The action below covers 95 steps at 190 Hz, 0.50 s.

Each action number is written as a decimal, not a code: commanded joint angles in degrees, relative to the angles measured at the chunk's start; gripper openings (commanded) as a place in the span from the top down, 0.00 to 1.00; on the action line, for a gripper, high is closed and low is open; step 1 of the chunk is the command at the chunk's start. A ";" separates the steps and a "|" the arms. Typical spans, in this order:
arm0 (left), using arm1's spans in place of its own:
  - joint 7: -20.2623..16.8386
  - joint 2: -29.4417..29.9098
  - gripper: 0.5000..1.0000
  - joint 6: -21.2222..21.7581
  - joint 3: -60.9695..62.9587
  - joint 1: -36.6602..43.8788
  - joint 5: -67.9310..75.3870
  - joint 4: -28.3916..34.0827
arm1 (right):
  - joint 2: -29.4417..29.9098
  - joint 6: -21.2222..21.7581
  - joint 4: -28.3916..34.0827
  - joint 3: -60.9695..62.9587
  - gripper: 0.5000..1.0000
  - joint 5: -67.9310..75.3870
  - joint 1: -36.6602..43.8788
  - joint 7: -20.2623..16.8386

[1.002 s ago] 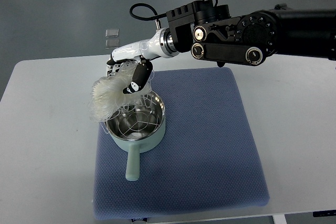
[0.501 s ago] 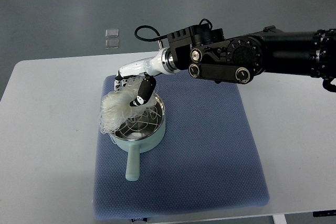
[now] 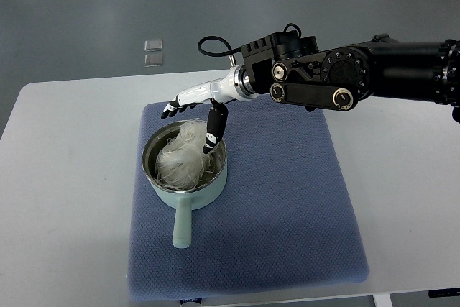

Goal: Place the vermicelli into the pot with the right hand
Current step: 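Open the right hand and lift it away from the pot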

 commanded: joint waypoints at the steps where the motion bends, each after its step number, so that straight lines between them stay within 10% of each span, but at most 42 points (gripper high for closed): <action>1: 0.00 0.00 0.00 -0.01 0.01 -0.01 0.00 0.00 | -1.28 1.13 0.09 2.92 0.15 0.21 0.27 0.00; 44: 0.09 0.00 0.00 -0.01 0.01 -0.01 0.00 -0.08 | -9.55 0.17 0.00 15.84 0.15 5.05 -3.34 0.53; 95: 0.09 0.00 0.00 -0.01 0.10 -0.01 0.00 -0.17 | -17.11 -5.54 -0.08 46.50 0.15 16.82 -29.87 0.88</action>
